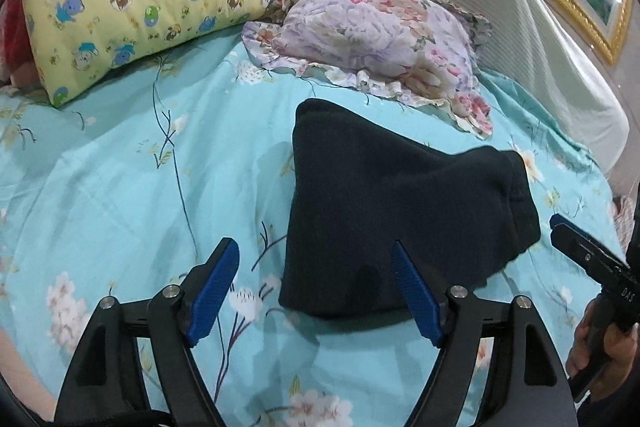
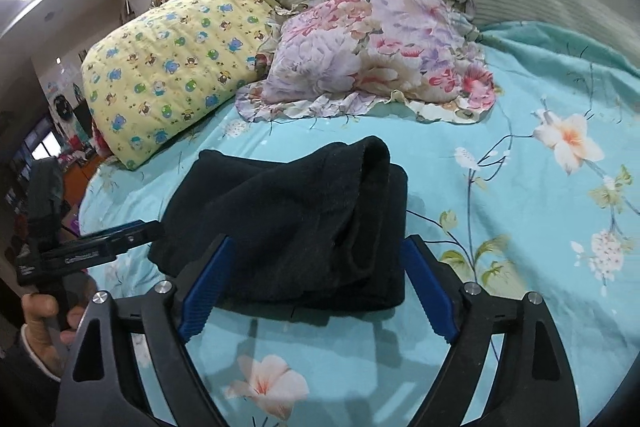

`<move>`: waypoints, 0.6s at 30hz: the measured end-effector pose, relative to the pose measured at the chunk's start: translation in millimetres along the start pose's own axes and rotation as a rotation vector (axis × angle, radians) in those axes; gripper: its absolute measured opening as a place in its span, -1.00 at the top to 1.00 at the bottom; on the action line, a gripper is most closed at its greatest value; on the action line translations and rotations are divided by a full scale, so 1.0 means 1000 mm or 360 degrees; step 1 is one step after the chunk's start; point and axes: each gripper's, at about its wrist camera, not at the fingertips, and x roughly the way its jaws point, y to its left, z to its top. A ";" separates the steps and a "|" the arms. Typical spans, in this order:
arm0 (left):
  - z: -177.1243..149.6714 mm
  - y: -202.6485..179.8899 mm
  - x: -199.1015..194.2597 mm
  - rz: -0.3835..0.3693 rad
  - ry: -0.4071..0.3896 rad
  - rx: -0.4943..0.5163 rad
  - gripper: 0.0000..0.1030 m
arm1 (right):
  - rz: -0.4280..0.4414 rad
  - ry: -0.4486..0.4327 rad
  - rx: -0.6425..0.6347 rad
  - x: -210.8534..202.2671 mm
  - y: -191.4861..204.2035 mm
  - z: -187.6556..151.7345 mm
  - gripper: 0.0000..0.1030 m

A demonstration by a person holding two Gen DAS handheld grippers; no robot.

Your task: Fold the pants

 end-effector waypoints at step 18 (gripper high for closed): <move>-0.028 -0.015 -0.021 0.0064 -0.0026 0.0043 -0.60 | -0.0098 -0.0039 -0.0154 -0.012 0.028 -0.026 -0.87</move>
